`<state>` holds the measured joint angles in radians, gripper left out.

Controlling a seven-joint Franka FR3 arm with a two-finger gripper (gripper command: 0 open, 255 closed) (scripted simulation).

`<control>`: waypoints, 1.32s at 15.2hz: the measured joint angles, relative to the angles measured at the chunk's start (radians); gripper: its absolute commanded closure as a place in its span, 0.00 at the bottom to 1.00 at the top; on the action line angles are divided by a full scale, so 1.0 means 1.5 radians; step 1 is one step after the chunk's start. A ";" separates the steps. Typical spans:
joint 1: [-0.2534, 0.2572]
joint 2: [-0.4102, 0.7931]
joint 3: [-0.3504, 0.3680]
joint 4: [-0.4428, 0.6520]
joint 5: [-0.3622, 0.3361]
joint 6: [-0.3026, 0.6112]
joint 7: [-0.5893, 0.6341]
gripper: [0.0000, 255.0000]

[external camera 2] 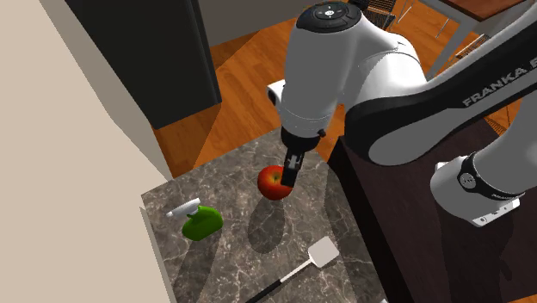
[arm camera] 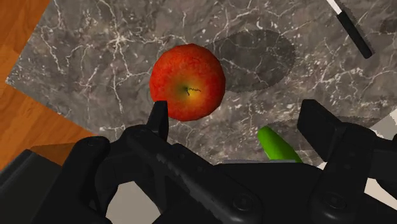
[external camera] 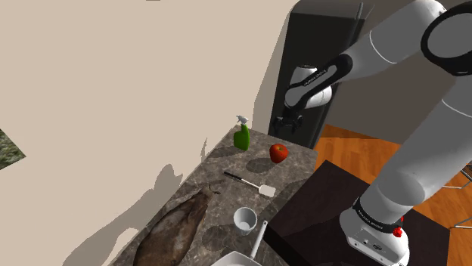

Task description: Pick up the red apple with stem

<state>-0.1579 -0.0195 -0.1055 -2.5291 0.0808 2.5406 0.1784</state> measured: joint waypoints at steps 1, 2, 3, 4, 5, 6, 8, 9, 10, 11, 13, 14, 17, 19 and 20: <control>-0.002 0.023 -0.002 0.004 0.005 0.019 0.002 0.00; -0.005 0.054 -0.005 0.015 0.013 0.039 0.000 0.00; -0.008 0.083 -0.006 0.018 0.021 0.062 0.000 0.00; -0.010 0.104 -0.007 0.028 0.027 0.073 0.003 0.00; -0.012 0.131 -0.006 0.036 0.036 0.092 0.004 0.00; -0.017 0.157 -0.007 0.048 0.045 0.105 0.003 0.00; -0.024 0.187 -0.006 0.059 0.056 0.123 -0.004 0.00; -0.027 0.198 -0.005 0.061 0.060 0.131 -0.008 0.00; -0.030 0.207 -0.002 0.062 0.064 0.140 -0.011 0.00; -0.031 0.218 0.001 0.064 0.069 0.149 -0.013 0.00; -0.035 0.238 0.006 0.067 0.077 0.166 -0.020 0.00; -0.038 0.249 0.010 0.070 0.081 0.174 -0.025 0.00; -0.041 0.262 0.014 0.073 0.085 0.184 -0.028 1.00; -0.042 0.263 0.014 0.073 0.086 0.185 -0.029 1.00; -0.042 0.263 0.014 0.073 0.086 0.185 -0.029 1.00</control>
<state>-0.2207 0.3754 -0.0844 -2.4194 0.2100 2.8182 0.1348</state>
